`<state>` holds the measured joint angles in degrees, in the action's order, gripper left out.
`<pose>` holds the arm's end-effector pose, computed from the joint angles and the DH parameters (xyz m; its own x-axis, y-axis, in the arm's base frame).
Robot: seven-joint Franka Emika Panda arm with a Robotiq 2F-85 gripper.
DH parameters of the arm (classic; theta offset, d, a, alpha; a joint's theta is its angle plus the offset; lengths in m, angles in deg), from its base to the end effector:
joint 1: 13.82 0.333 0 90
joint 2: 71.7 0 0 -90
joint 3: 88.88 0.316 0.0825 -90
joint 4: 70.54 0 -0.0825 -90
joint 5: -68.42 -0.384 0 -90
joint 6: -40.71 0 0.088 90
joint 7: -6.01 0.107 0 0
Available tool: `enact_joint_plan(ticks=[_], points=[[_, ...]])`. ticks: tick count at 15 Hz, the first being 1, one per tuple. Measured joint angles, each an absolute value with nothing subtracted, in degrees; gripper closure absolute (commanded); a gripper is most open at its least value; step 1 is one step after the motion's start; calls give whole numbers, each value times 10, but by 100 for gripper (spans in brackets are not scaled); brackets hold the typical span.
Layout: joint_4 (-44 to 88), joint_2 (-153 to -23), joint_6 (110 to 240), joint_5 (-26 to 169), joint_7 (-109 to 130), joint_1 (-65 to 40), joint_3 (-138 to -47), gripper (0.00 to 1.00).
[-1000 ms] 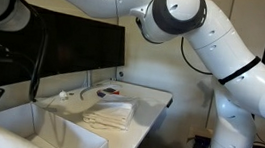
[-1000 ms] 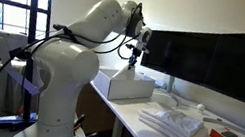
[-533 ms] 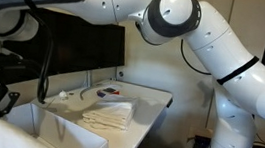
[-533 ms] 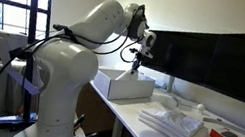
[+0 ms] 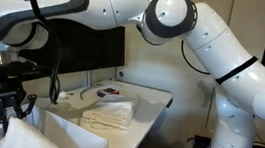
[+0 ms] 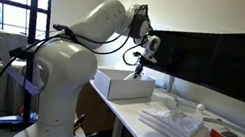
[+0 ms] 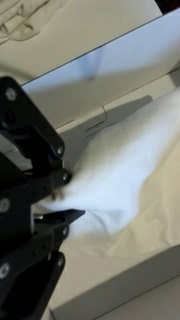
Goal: Pick up three towel from the table and put it in the box.
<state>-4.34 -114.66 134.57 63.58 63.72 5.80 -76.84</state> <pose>0.6314 0.3508 0.3430 0.8197 -0.4744 -0.3211 -0.4706 -0.8773 0.0947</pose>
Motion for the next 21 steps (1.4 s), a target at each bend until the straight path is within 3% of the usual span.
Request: enact_joint_plan(ticks=[6, 21], points=[[-29, -1145, 1315, 636, 647, 53, -778, 2], [-22, -1106, 1282, 705, 691, 96, -808, 0]])
